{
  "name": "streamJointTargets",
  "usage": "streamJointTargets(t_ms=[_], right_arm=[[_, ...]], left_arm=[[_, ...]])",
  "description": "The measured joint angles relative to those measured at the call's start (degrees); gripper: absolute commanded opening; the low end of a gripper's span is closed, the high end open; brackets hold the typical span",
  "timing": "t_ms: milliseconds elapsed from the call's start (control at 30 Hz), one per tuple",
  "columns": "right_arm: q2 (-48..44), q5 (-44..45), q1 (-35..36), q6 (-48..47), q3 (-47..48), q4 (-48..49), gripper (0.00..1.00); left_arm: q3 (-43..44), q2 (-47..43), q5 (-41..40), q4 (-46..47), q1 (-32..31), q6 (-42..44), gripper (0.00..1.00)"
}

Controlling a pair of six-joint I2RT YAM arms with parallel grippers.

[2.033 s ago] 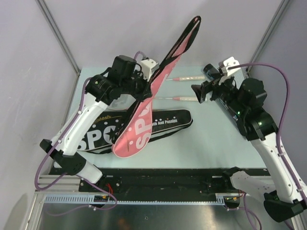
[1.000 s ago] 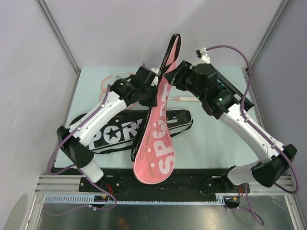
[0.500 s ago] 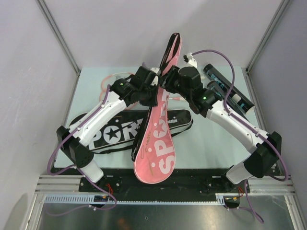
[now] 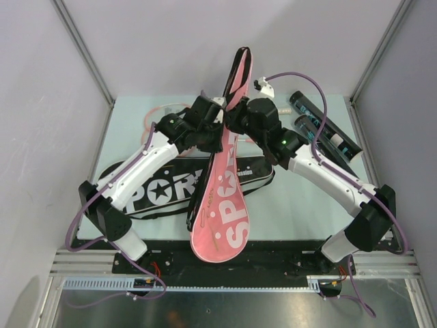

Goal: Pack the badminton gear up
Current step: Open the racket bag at the center of the board.

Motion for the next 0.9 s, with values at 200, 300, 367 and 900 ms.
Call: streamJointTargets(t_ms=[200,300,367,900], right_arm=[[-0.13,-1.68,0.04,-5.09,0.0,0.94,0.54],[-2.08,-11.8,-4.35,-12.79,-0.09,-2.84,0.67],[-4.76,-21.59,-10.05,-16.31,-0.09,-5.35,0.81],[-14.38,-49.99,-29.11,-57.51,25.0,-18.49,1.0]], left_arm=[[-1.2,-1.64,0.11,0.5,0.0,1.57,0.0],[-1.2,-2.8,0.46,0.83,-0.04,6.45,0.0],[-1.44,-3.82,1.29,2.16,-0.26,9.94,0.0],[-7.48,-10.75,8.11,8.26,-1.77,34.82,0.0]])
